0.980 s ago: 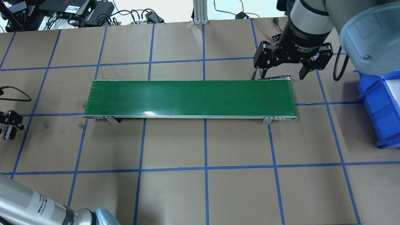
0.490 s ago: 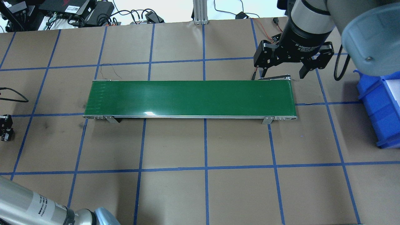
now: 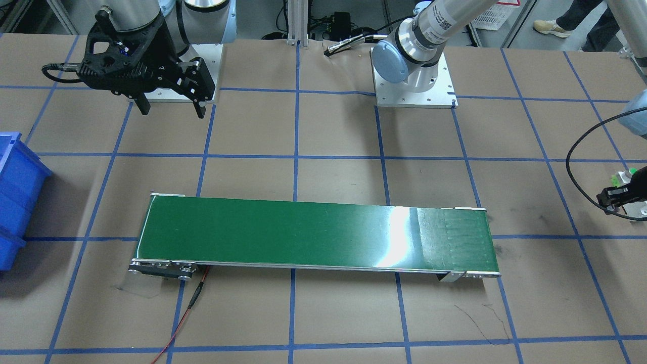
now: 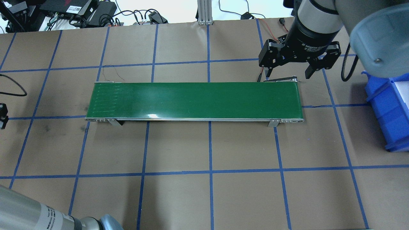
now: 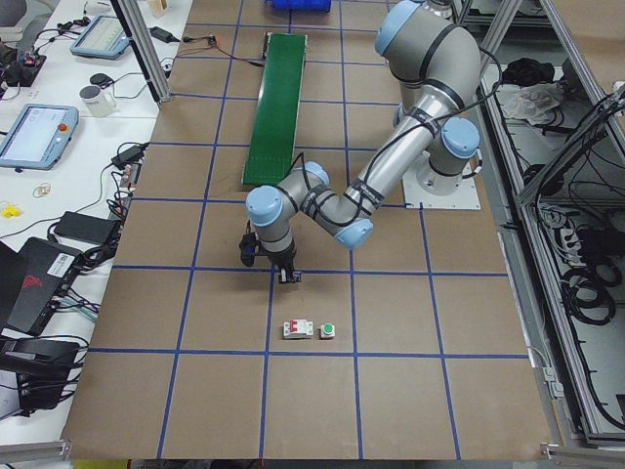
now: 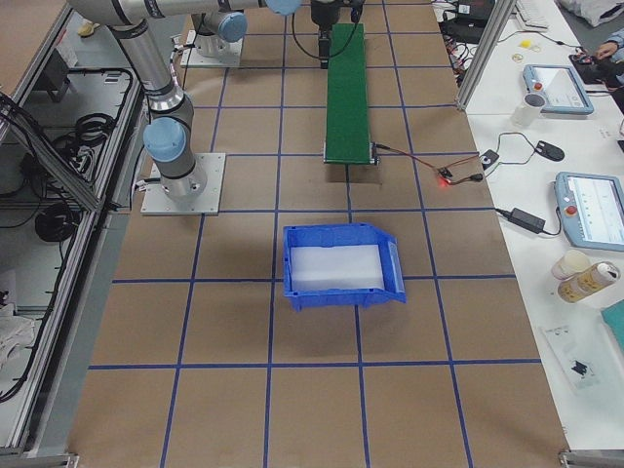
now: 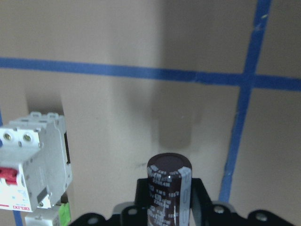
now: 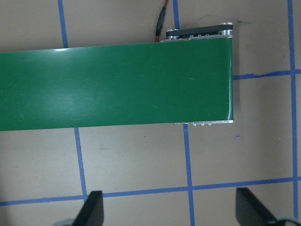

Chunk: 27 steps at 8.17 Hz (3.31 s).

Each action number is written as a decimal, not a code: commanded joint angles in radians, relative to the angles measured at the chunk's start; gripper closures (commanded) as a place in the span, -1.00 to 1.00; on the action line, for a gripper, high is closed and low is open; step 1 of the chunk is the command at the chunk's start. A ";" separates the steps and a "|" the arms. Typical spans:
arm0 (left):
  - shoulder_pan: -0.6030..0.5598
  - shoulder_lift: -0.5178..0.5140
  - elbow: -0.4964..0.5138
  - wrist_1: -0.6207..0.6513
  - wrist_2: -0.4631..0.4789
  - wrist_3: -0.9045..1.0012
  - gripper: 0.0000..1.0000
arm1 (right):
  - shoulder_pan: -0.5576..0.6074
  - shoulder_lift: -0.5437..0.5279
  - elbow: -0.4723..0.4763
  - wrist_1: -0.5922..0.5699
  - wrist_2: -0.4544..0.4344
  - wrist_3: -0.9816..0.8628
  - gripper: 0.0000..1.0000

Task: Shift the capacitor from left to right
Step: 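Lower the capacitor onto the near end of the green belt and release with left gripper, then move the right gripper down over the belt's far end while the belt carries the capacitor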

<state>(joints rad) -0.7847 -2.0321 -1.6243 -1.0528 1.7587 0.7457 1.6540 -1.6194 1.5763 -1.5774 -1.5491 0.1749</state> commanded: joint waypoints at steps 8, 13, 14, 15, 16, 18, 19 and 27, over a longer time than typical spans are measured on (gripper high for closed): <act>-0.628 0.129 -0.012 -0.013 -0.150 -0.333 1.00 | -0.002 0.010 0.001 -0.078 0.003 0.002 -1.00; -0.527 0.047 -0.011 -0.065 -0.125 -0.333 1.00 | -0.002 0.012 0.001 -0.079 0.003 0.002 -1.00; -0.527 0.050 -0.012 -0.163 -0.125 -0.376 1.00 | 0.000 0.012 0.001 -0.079 0.003 0.002 -1.00; -0.528 0.055 -0.012 -0.227 -0.126 -0.455 1.00 | 0.000 0.012 0.001 -0.079 0.003 0.002 -1.00; -0.528 0.052 -0.012 -0.228 -0.128 -0.460 1.00 | -0.002 0.012 0.001 -0.079 0.003 0.002 -1.00; -0.528 0.056 -0.011 -0.237 -0.134 -0.453 -0.84 | 0.000 0.013 0.001 -0.079 0.003 0.002 -1.00; -0.557 0.070 0.000 -0.271 -0.133 -0.465 -1.00 | 0.000 0.013 0.001 -0.079 0.003 0.002 -1.00; -0.654 0.443 -0.002 -0.340 -0.283 -0.559 -1.00 | -0.006 0.180 0.045 -0.114 -0.011 0.009 -1.00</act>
<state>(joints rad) -1.4318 -1.6329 -1.6255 -1.3696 1.4845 0.1951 1.6468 -1.5418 1.6028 -1.6696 -1.5573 0.1778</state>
